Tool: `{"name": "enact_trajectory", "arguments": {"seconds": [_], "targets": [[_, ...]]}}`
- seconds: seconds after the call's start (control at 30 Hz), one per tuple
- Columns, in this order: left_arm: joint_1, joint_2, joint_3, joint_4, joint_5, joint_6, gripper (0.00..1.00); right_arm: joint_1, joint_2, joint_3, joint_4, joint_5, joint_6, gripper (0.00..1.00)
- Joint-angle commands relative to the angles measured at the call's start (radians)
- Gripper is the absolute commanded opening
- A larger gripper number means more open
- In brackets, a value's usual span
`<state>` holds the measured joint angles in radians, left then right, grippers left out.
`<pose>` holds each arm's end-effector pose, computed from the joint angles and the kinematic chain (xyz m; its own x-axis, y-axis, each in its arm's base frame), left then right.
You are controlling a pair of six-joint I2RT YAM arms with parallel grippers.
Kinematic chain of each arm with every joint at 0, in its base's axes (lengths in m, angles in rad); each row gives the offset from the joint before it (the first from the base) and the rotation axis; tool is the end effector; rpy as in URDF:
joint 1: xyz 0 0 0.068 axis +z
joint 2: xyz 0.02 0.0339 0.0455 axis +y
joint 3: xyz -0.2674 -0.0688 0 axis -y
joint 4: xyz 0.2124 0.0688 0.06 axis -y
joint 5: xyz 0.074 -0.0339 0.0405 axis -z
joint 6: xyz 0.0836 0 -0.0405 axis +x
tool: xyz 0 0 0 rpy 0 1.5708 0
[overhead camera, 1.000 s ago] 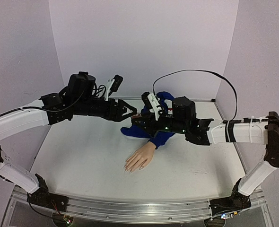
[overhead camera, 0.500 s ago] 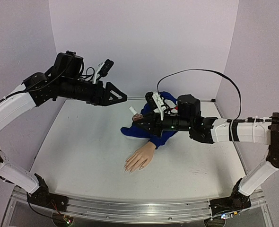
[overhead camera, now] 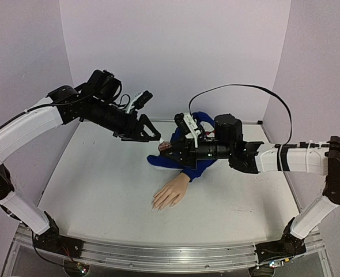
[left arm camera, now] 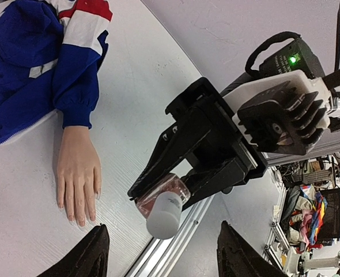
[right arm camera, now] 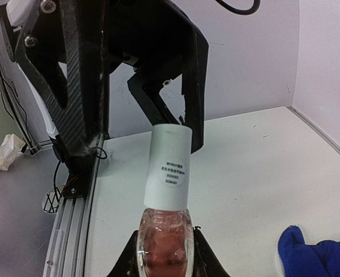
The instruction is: Paint the nails
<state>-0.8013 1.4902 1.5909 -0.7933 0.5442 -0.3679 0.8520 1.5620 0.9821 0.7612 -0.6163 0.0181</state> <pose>0.1886 -0.2569 0.3682 -0.7353 0.3168 -0.5992 0.6723 0.4533 -0.5853 0.2060 0.3088 0.3403 0.1008 0.1377 -0.9853 -0.9905 0.1070 -0.0864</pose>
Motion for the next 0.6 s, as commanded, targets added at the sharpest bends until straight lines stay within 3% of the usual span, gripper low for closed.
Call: {"name": "enact_trajectory", "arguments": {"seconds": [0.0,0.23,0.57], "targets": [[0.004,0.005,0.072,0.01,0.04,0.007,0.62,0.001,0.015,0.065,0.037,-0.043,-0.01,0.0],[0.004,0.023,0.07,0.012,0.039,0.003,0.49,0.002,0.023,0.073,0.036,-0.051,-0.009,0.0],[0.002,0.039,0.076,0.012,0.027,0.004,0.42,0.003,0.032,0.081,0.033,-0.063,-0.007,0.0]]}}
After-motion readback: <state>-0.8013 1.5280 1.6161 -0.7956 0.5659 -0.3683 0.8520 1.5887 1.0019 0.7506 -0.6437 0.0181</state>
